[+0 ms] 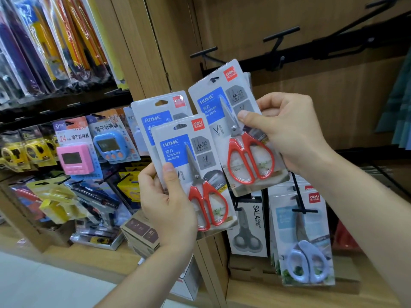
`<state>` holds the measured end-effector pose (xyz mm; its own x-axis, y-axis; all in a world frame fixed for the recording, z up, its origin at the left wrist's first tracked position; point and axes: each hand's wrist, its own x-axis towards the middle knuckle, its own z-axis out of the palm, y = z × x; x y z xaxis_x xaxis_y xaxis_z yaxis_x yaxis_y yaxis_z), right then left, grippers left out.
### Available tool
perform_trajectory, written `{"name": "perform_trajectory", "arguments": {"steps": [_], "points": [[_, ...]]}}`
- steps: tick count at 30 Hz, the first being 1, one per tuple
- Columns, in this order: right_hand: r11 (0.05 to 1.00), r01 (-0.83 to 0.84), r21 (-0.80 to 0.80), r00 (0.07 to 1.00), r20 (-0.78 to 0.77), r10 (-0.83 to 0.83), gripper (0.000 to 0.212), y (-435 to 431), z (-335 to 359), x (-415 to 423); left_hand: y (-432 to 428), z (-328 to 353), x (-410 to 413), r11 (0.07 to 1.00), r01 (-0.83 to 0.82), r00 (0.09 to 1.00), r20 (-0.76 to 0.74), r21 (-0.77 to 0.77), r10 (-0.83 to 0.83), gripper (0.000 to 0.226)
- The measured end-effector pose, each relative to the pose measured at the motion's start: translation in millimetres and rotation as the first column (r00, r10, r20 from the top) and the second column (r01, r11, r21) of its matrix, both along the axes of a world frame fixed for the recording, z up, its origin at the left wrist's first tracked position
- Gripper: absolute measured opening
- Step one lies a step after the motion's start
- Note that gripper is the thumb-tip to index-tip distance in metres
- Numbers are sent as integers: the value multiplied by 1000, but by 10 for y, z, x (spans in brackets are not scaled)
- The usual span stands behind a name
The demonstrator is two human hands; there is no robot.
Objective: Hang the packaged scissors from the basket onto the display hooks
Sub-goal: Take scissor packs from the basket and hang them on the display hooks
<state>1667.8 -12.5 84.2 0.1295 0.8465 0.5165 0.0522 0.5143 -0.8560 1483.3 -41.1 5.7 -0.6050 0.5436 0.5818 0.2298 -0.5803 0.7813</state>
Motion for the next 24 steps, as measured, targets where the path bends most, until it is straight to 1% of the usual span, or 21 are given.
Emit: {"name": "perform_trajectory", "arguments": {"steps": [2,5,8,10,12,15,20,24], "points": [[1000,-10,6,1000,-6,10,18,-12,-2,25,10,15,-7,1000,-1,1000,-17,14,1,2],[1000,-8,-11,1000,3,8,16,0,-3,67,23,48,-39,999,1,1000,-24,34,0,4],[999,-12,-35,999,30,13,23,41,17,93,33,68,-94,999,10,999,-31,51,-8,3],[999,16,-28,997,75,-14,27,91,24,91,29,78,-123,999,15,999,-52,53,-12,2],[997,80,-3,990,113,-79,25,180,0,80,21,87,-144,999,23,998,-59,46,-20,3],[979,205,6,972,118,-204,20,396,-87,91,8,92,-157,999,31,997,-70,32,-28,4],[920,384,-76,916,157,-370,30,687,-165,58,-1,100,-147,997,83,994,-77,-10,-83,3],[833,543,-106,823,262,-503,38,815,-177,1,-11,97,-169,991,124,990,-67,-53,-127,1]]}}
